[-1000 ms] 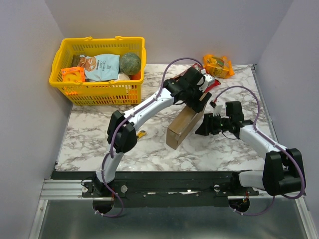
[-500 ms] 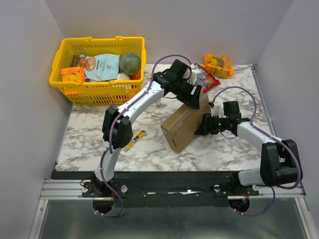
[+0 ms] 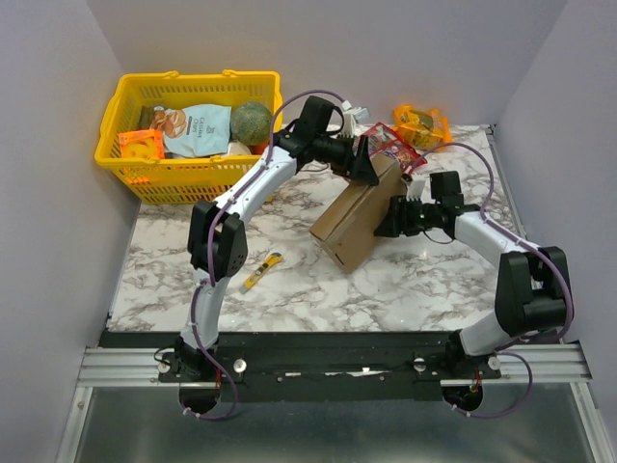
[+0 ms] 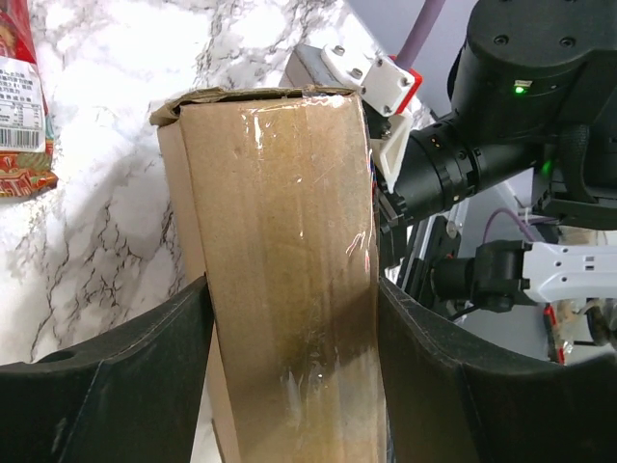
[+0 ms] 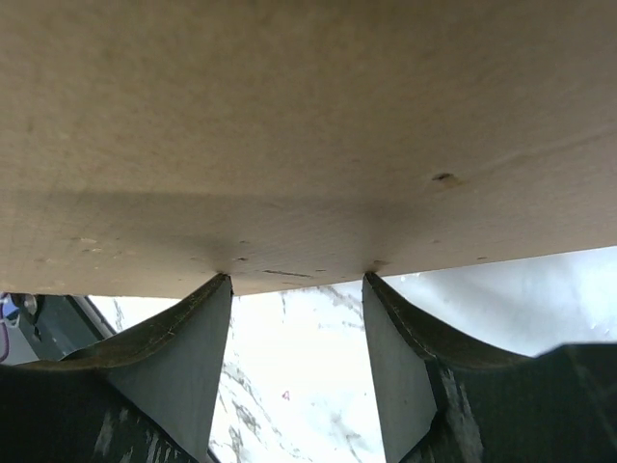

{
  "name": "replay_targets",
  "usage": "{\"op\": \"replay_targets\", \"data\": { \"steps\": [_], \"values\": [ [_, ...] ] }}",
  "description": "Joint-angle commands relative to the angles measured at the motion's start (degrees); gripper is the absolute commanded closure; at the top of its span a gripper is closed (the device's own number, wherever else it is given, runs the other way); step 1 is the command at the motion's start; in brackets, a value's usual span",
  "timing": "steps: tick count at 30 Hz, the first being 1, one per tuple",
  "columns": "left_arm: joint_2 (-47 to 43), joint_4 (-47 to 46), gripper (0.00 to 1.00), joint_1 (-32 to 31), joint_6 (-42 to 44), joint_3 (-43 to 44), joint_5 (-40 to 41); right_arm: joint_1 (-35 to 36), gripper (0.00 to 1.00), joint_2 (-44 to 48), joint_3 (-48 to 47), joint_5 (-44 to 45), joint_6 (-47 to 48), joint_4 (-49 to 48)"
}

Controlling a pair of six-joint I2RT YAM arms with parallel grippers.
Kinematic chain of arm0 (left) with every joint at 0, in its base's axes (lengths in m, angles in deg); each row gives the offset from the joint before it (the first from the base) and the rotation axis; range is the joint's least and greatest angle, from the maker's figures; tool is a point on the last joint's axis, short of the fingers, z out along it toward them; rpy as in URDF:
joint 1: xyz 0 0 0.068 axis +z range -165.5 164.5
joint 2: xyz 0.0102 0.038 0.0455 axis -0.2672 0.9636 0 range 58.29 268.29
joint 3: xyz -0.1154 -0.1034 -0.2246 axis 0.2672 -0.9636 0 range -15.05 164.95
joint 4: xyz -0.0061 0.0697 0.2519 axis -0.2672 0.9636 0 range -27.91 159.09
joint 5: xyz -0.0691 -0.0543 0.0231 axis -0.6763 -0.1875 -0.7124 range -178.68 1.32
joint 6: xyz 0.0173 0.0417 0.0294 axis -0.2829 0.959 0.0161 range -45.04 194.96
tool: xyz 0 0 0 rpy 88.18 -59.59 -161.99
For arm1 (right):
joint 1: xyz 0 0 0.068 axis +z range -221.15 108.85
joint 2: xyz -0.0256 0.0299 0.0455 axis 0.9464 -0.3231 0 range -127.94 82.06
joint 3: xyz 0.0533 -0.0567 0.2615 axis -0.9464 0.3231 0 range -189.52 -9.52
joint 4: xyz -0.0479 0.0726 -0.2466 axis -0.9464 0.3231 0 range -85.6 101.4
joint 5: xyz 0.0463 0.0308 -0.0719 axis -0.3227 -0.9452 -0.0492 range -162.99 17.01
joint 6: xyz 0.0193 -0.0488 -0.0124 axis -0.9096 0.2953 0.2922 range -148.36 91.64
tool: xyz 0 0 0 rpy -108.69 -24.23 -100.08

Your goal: Unpack the express box

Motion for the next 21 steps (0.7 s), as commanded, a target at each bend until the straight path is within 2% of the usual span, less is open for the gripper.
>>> {"op": "replay_targets", "data": {
  "steps": [1,5,8,12,15,18,19,20,21],
  "values": [
    [-1.4,-4.88,0.45,-0.95,-3.77,2.18,-16.18,1.35,0.36,-3.28,-2.81,1.72,0.22,-0.88],
    [-1.49,-9.35,0.48,-0.16,-6.66,1.22,-21.44,2.05,0.36,-4.43,-4.12,3.03,1.19,-0.44],
    [-1.93,-16.21,0.52,0.63,-12.81,0.08,-25.76,2.14,0.34,-5.74,-5.01,4.0,1.72,0.18],
    [-3.86,-10.61,0.55,0.81,-7.04,0.43,-23.04,2.32,0.33,-6.98,-6.32,4.8,1.98,0.44],
    [-5.09,-10.15,0.55,1.24,-5.96,0.17,-25.92,2.58,0.32,-7.15,-6.5,5.84,3.12,0.35],
    [-5.35,-24.42,0.54,2.12,-20.15,-4.12,-32.24,2.58,0.29,-7.24,-5.98,7.08,4.44,0.44],
    [-5.96,-42.84,0.54,2.21,-26.82,-6.84,-33.39,2.67,0.29,-7.24,-5.63,7.34,4.79,0.53],
    [-6.23,-51.2,0.54,2.3,-38.72,-10.78,-34.36,2.67,0.28,-7.33,-5.45,7.43,4.71,0.44],
    [-6.15,-50.59,0.55,2.3,-37.97,-10.73,-35.15,2.67,0.28,-7.42,-5.19,7.78,6.53,0.35]
  ]
}}
